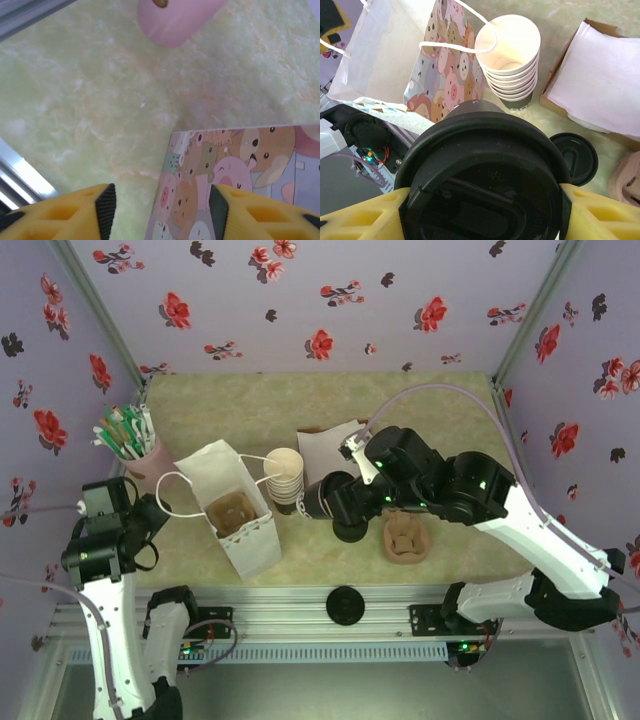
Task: Pack the takeout coffee
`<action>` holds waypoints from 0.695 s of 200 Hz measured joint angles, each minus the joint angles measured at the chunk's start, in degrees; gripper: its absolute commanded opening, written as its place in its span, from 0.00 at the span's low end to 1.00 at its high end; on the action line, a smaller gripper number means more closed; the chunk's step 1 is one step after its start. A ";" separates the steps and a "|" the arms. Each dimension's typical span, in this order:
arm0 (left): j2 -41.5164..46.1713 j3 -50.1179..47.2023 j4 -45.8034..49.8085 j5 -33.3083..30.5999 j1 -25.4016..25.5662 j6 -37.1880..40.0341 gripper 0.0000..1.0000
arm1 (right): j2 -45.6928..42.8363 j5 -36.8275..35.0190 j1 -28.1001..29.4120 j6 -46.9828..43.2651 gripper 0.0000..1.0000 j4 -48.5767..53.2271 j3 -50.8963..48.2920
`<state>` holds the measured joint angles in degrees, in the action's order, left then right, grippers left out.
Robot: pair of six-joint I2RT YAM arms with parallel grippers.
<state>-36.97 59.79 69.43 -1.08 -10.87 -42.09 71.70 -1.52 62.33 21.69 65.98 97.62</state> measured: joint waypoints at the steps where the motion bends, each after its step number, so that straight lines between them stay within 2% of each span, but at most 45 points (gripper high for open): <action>1: 0.13 0.00 0.13 0.15 0.00 0.00 0.48 | 0.07 0.00 0.00 -0.11 0.65 0.00 0.13; 15: 1.55 -0.55 1.09 2.38 0.00 -0.68 0.42 | 0.81 0.00 -0.13 -0.31 0.65 0.02 1.38; 76: 8.17 -13.03 1.75 13.33 2.51 -3.96 0.32 | 3.48 -0.17 -0.57 -0.94 0.65 -0.07 8.44; 112: 12.26 -17.94 0.87 17.27 6.27 -7.17 0.30 | 5.44 -0.17 -0.59 -1.20 0.65 -0.09 12.37; 139: 14.71 -22.67 -2.01 19.23 11.28 -11.32 0.29 | 7.45 0.02 -0.59 -1.40 0.65 -0.13 14.93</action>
<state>-22.26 37.12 67.42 18.15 0.40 -53.41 79.15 -1.50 61.73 20.29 65.84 112.55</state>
